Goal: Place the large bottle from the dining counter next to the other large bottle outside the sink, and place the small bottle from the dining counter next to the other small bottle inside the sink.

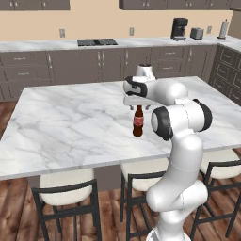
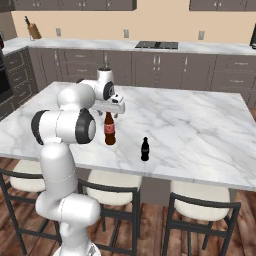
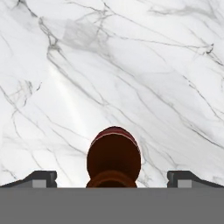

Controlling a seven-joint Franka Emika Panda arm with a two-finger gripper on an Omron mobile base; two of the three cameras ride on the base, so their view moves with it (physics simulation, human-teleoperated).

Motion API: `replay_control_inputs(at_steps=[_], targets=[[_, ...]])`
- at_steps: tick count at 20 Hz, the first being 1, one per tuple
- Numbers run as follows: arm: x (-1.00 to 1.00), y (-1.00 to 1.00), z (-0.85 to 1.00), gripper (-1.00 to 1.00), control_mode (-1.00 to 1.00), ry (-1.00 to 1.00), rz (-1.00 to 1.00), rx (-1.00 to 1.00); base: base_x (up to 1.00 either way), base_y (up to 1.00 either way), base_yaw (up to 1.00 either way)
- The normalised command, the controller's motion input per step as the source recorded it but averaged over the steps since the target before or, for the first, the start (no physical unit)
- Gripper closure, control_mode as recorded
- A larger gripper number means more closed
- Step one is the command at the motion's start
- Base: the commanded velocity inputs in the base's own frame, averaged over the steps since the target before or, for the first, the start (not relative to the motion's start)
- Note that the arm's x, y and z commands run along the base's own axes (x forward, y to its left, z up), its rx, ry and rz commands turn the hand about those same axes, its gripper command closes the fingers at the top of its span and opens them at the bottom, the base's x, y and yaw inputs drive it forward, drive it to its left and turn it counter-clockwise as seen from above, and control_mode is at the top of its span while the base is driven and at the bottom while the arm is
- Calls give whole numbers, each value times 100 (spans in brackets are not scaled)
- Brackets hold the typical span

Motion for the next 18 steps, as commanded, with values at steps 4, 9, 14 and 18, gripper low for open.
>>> replay_control_inputs(at_steps=[4, 9, 14, 18], targets=[[0, 0, 0, -100, -100, 0, 0, 0, 0, 0, 0], [0, 0, 0, 100, -100, 0, 0, 0, 0, 0, 0], [0, 0, 0, 100, -100, 0, 0, 0, 0, 0, 0], [1, 0, 0, 100, -100, 0, 0, 0, 0, 0, 0]])
